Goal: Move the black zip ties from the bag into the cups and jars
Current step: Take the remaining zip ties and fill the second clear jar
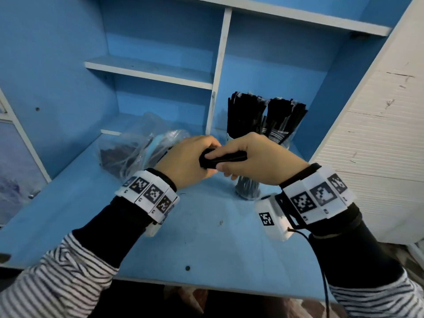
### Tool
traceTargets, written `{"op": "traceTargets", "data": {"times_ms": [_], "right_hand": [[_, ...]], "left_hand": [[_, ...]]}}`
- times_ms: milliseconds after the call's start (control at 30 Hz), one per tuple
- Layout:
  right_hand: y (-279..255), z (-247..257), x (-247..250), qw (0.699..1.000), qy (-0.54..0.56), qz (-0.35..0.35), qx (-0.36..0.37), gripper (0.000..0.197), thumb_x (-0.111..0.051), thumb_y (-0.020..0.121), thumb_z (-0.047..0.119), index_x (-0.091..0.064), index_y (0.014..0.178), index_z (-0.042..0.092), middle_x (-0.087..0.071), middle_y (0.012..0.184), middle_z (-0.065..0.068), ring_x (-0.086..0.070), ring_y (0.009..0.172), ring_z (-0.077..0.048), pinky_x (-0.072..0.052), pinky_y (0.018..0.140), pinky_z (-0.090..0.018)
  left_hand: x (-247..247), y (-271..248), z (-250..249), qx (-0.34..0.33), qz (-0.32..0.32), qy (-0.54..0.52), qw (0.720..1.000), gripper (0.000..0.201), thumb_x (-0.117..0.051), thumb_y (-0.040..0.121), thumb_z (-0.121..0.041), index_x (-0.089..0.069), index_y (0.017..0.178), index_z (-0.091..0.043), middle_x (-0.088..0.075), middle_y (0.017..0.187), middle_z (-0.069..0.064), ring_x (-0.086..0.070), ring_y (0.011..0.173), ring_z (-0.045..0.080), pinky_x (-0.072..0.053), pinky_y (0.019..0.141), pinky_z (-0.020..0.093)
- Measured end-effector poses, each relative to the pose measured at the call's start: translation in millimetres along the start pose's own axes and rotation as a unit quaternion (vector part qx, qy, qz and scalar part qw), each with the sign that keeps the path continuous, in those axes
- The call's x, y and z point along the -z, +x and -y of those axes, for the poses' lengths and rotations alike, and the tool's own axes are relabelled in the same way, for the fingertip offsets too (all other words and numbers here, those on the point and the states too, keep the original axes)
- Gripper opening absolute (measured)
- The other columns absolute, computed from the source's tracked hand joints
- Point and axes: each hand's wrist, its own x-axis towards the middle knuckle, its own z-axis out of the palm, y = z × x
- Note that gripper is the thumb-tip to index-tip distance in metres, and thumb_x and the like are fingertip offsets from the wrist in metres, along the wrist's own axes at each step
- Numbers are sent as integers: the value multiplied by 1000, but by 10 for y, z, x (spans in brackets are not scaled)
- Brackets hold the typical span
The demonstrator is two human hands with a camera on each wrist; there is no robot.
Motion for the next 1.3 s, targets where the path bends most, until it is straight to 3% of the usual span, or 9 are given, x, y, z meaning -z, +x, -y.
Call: {"op": "traceTargets", "data": {"times_ms": [67,167,300,500,633,767,1033,1167,1300], "right_hand": [[-67,29,74,1000,-18,-13,-3,26,-67,89,20,-71,112,33,-67,73,18,-65,62,1,-43,60,-4],[-134,65,170,996,-34,-77,18,30,-67,89,33,-67,118,35,-68,87,20,-61,67,8,-43,64,-4],[-118,107,242,960,-70,-261,78,41,-67,85,47,-64,123,30,-68,99,13,-59,91,4,-43,79,-5],[108,49,26,912,-13,-365,184,34,-64,90,14,-62,124,10,-61,123,0,-59,110,-10,-46,98,-20],[230,-97,-232,942,-31,-295,159,28,-55,96,17,-64,121,8,-62,128,-3,-53,123,-11,-39,107,-23],[273,-161,-324,951,-6,-275,142,30,-50,99,22,-65,120,8,-63,124,-3,-54,120,-12,-41,105,-28],[242,-86,-281,964,-25,-231,132,45,-58,95,32,-53,135,12,-52,135,-3,-46,127,-12,-37,109,-28],[117,-56,-134,961,28,-267,70,93,-72,77,51,-23,150,17,-33,148,2,-32,136,-6,-35,111,-26],[4,-61,-21,974,70,-212,39,107,-75,63,61,-23,149,23,-38,142,5,-35,133,-7,-34,104,-16]], "left_hand": [[-47,24,-90,21,-19,-32,999,19,-65,80,-20,-51,71,-30,-55,67,-12,-51,65,7,-33,55,13],[-112,36,-191,27,-31,-128,991,5,-67,84,-27,-67,82,-22,-60,63,-8,-55,60,4,-37,56,15],[-222,60,-293,80,-36,-257,963,39,-66,87,-42,-50,54,-28,-41,44,-11,-37,45,6,-31,50,21],[-312,43,-362,122,-22,-347,930,45,-65,87,-42,-52,68,-3,-54,59,8,-55,54,15,-49,67,30],[-364,-13,-296,165,5,-335,928,14,-65,88,-16,-67,88,-3,-73,84,7,-69,84,13,-54,83,30],[-384,-68,-209,175,43,-290,940,17,-69,85,-21,-68,84,-5,-69,73,-2,-62,68,-1,-44,65,11],[-362,-89,-173,165,92,-279,941,23,-67,89,-28,-69,94,-6,-72,82,-6,-63,74,-8,-42,67,5],[-260,-81,-211,130,92,-306,939,25,-59,92,-36,-62,88,-11,-68,72,-3,-70,79,12,-53,82,28],[-110,-132,-339,71,160,-323,930,43,-60,88,-48,-54,80,-6,-55,66,-1,-63,65,16,-56,85,48]]}}
